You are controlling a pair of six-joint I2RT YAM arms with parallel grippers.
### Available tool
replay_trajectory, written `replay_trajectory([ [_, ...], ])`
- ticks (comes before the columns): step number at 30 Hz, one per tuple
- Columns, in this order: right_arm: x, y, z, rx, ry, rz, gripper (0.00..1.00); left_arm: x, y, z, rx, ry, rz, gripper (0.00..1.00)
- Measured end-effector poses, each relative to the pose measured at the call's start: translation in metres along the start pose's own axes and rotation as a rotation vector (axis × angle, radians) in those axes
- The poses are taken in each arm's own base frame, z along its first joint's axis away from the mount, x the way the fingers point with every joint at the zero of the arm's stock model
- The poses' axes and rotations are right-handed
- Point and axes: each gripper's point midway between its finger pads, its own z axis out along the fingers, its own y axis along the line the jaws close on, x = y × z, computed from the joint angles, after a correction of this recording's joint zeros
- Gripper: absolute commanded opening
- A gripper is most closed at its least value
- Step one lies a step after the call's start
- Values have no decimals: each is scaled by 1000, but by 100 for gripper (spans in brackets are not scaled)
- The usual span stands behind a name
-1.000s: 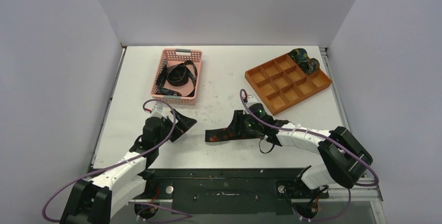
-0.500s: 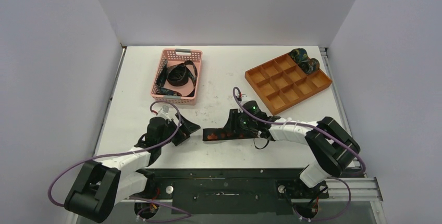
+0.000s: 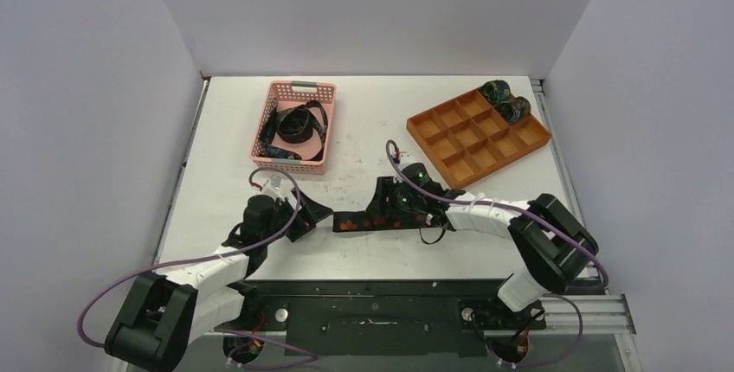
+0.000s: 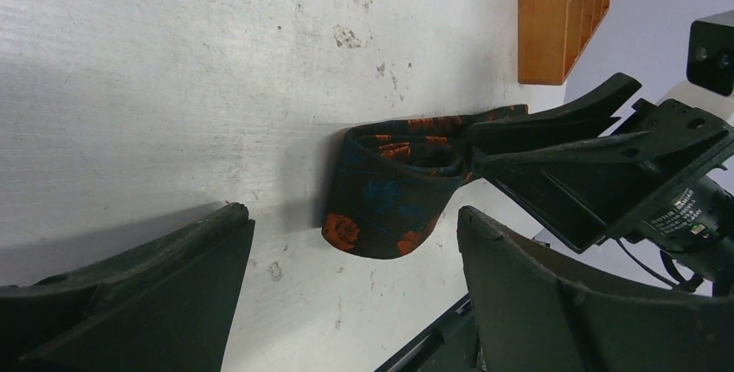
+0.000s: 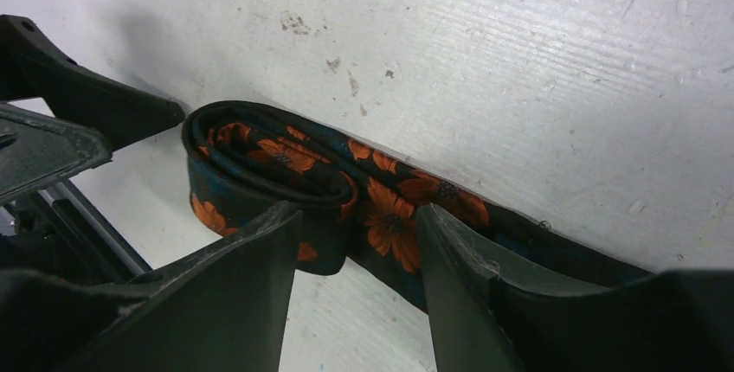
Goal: Roll the ties
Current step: Roll the tie at the center of the board.
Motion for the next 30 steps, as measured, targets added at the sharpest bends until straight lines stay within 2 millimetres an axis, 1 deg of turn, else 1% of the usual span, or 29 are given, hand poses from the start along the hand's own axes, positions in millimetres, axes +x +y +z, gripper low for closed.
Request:
replay_trajectory([
  [4,-8,13,-9,-28,-23,-15,43,-3,-3,-2,7,-14,7,86],
  [6,-10,21,-10,-43,-25,-29,40,-4,-4,-2,9,-19,9,86],
  [8,-7,27,-10,-56,-18,-43,39,-4,-3,-2,7,-21,9,86],
  [10,-2,30,-9,-60,-5,-51,37,-4,-2,-2,3,-20,8,86],
  [13,7,27,-4,-50,23,-53,36,-3,-1,-3,-1,-17,7,86],
  [16,17,17,3,-17,59,-47,36,-2,0,-3,-7,-12,5,86],
  [19,23,8,8,4,79,-40,35,-1,1,-3,-11,-10,4,86],
  [21,24,4,10,12,85,-35,35,0,2,-2,-13,-7,4,86],
  [25,22,3,11,6,84,-29,35,4,4,-2,-17,12,4,86],
  [30,15,-3,15,-13,76,-2,35,11,1,1,-1,42,12,86],
])
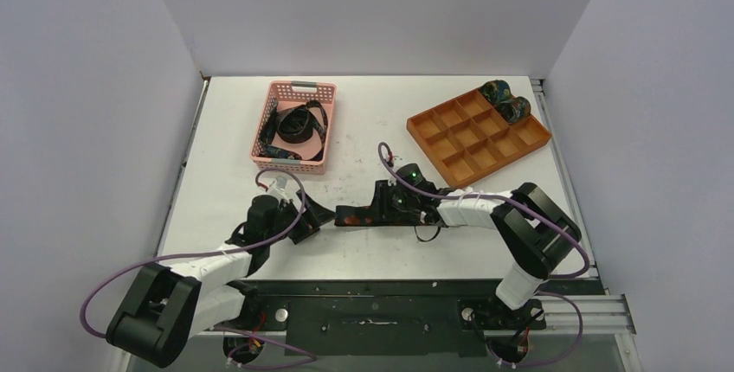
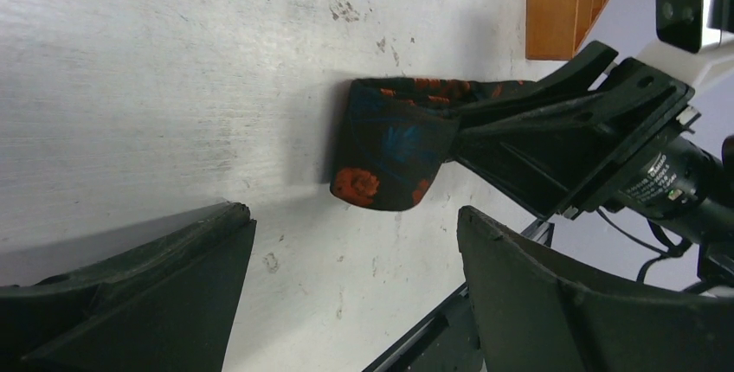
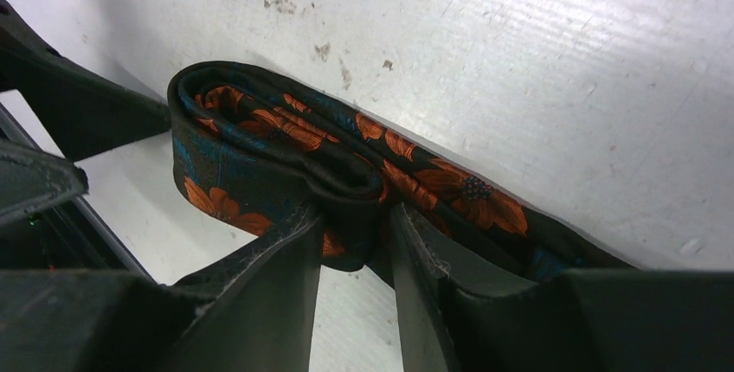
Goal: Roll the ties
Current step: Roll the tie at the center of the board.
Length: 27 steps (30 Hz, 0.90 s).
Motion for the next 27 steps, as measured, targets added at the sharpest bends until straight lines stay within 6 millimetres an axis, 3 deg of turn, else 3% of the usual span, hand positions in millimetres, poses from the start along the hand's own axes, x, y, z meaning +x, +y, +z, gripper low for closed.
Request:
replay_trajectory([
  [13,-6,-7,3,-99,-38,66,32,7,-16,19,25,93,6,85],
  [21,-6,-9,3,-138,-54,80,31,-10,-28,40,-18,131,73,72],
  [27,-9,-10,6,-156,-66,93,29,2,-22,50,-19,218,89,68],
])
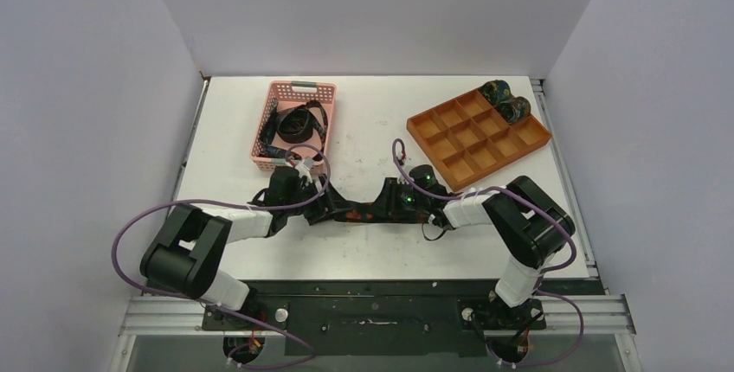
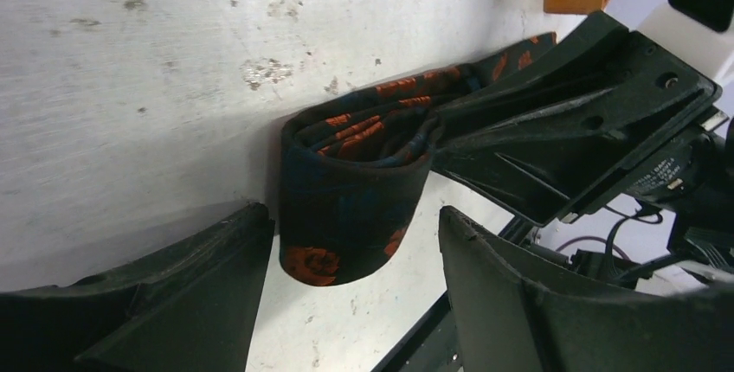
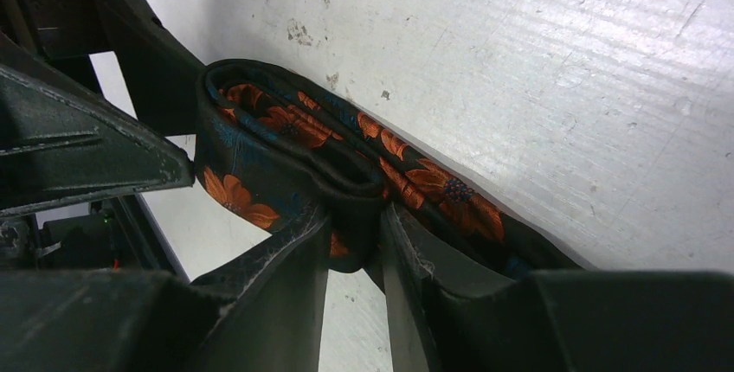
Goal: Roll the ties
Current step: Roll the tie at the center of the board.
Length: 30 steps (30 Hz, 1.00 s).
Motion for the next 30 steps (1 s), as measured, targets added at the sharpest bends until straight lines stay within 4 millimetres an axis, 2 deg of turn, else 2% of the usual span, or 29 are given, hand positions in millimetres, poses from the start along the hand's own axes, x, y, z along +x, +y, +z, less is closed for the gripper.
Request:
replay_trajectory([
  [4,-1,-1,1,-12,-3,8,29,6,-6,5,48,41,9,65],
  [8,-1,-1,1,-18,-4,12,28,10,-10,10,87,65,9,51],
  [11,-1,-1,1,-19,-4,12,28,12,-8,15,94,78,-8,45],
  [13,-1,-1,1,-20,-4,13,29,12,-7,16,94,80,-15,48],
  [15,-1,0,1,-21,-4,14,28,12,-8,16,95,80,-20,61],
  [19,-1,0,1,-21,-5,13,29,9,-14,13,106,78,-8,71],
  [22,-2,-1,1,-22,-5,14,28,2,-9,8,60,53,13,72],
  [25,-1,-1,1,-22,-4,14,28,-5,-1,2,8,28,34,66],
  [30,-2,-1,2,-30,-6,13,28,-8,1,5,-20,54,62,61],
])
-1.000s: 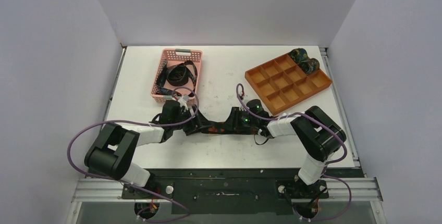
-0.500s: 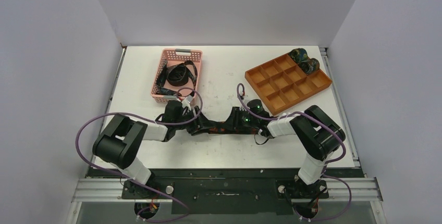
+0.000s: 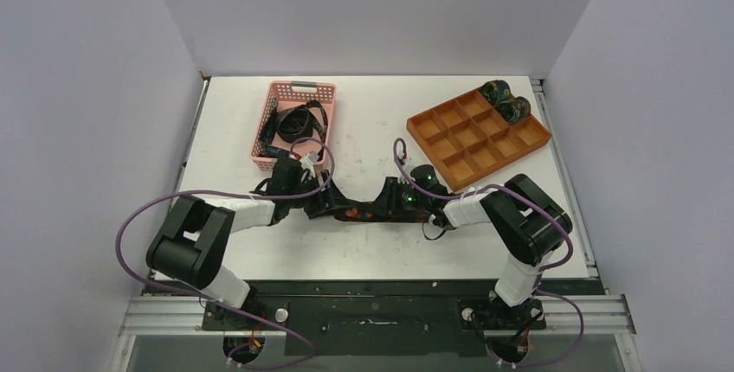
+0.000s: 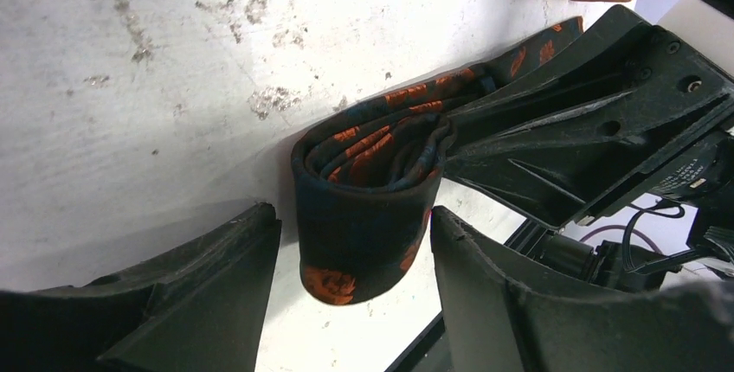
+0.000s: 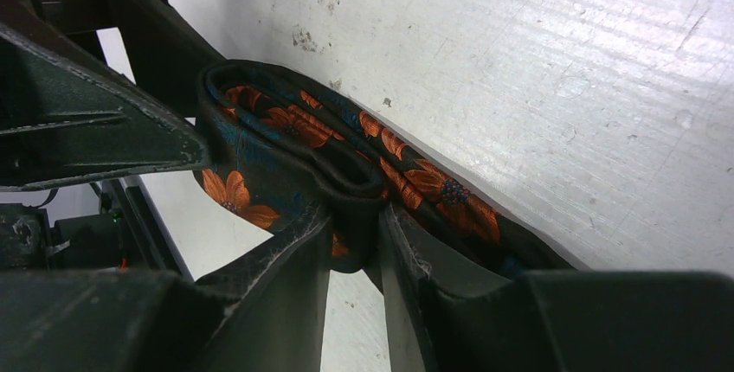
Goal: Roll the ties
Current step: Roll the tie at the center of the board.
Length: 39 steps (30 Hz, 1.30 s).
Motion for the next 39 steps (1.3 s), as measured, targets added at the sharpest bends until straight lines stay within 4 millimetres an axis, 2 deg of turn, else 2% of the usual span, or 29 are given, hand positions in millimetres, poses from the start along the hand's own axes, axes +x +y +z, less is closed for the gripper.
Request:
replay_trajectory([
  [2,0,0,0,-1,-1,-1,28,1,-1,4,9,19,6,59],
  [4,0,0,0,-1,0,-1,28,3,-4,6,26,38,8,52],
  [9,0,0,0,-1,0,-1,28,12,-8,11,63,80,2,30],
  [15,0,1,0,-2,1,1,30,11,-18,11,118,77,6,0],
  [20,0,10,0,-15,2,1,55,12,-16,9,102,79,10,0],
  [23,-1,16,-2,11,-9,-20,61,14,-12,1,47,85,24,0],
  [27,1,12,-13,105,-18,-36,60,8,-10,-11,-64,93,76,0],
  [31,-3,2,-27,217,-46,-57,53,-9,-9,-25,-192,85,133,0],
  [34,-2,-4,-33,274,-57,-74,50,-16,4,-39,-319,90,161,0],
  [39,12,-3,-33,312,-41,-107,48,-10,33,-64,-523,133,185,0],
])
